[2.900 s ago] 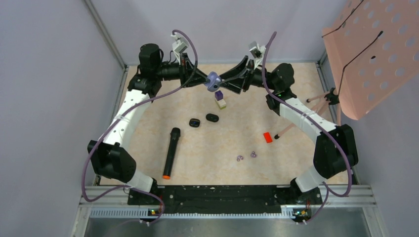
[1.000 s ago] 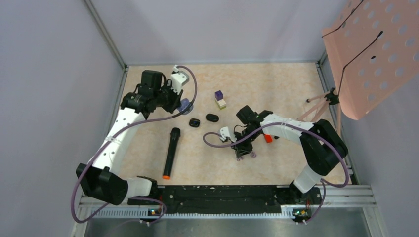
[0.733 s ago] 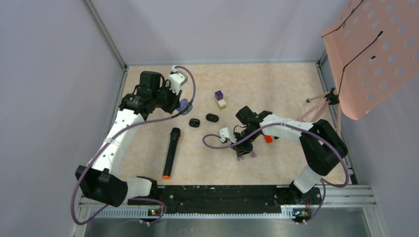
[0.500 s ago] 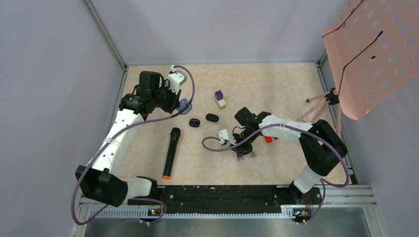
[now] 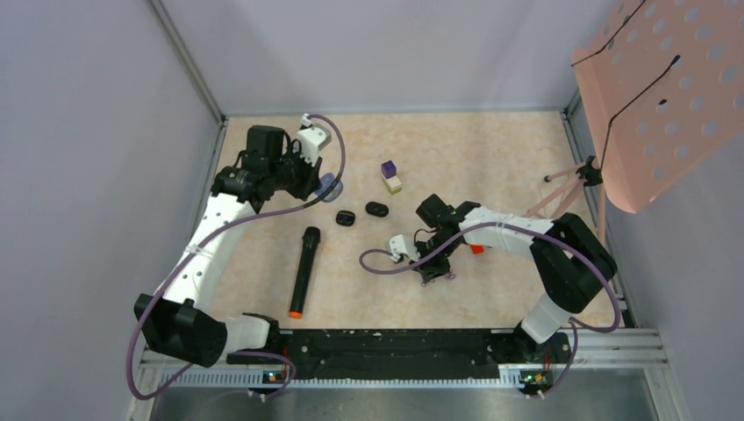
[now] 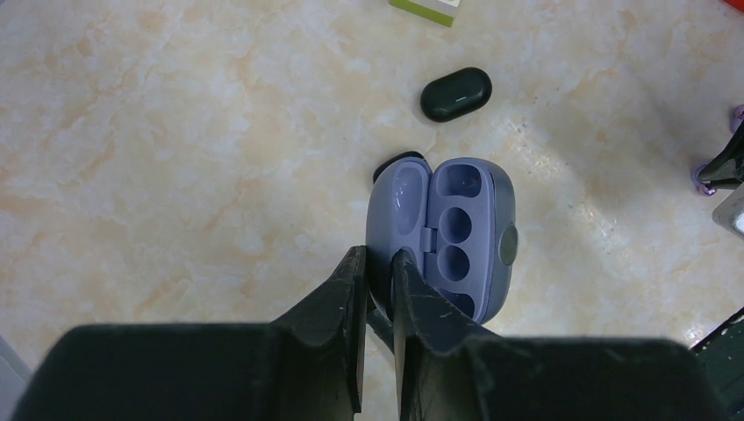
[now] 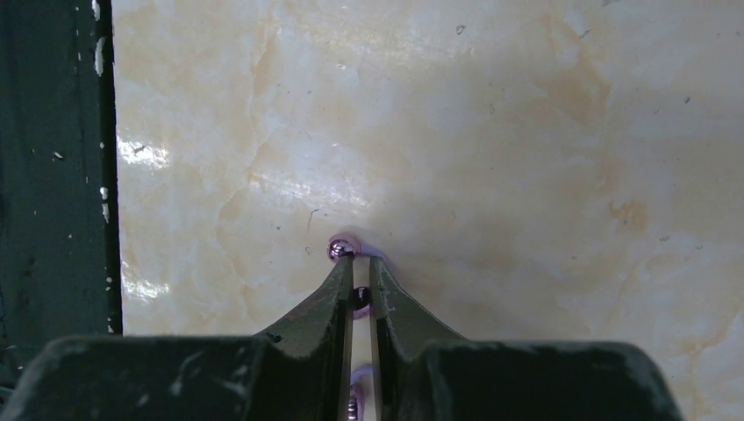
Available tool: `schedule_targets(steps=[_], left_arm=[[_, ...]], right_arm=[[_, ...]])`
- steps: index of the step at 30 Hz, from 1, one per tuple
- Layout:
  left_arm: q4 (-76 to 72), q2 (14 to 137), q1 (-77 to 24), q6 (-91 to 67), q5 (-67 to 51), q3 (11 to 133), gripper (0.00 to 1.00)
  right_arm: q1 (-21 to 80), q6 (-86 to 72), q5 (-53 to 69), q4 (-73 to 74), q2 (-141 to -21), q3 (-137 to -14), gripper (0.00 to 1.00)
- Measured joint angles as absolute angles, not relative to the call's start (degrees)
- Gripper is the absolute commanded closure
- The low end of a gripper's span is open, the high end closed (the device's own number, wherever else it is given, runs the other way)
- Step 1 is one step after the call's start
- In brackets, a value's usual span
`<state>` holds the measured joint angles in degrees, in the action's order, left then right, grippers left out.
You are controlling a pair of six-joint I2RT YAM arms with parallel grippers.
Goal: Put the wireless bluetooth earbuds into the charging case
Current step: Pick up the earbud from the center of the board.
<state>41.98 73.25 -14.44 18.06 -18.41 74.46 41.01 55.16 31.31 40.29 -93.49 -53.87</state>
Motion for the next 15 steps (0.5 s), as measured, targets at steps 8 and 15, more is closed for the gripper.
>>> schedule_targets(steps=[8, 15], left_arm=[[42.0, 73.3, -14.3, 17.8, -18.6, 74.5, 1.00], [41.7, 73.3, -14.3, 17.3, -18.7, 74.5, 1.00]], right_arm=[[41.6, 55.9, 30.0, 39.9, -92.9, -51.7, 0.92], [41.6, 54.3, 29.5, 40.4, -92.7, -52.9, 0.99]])
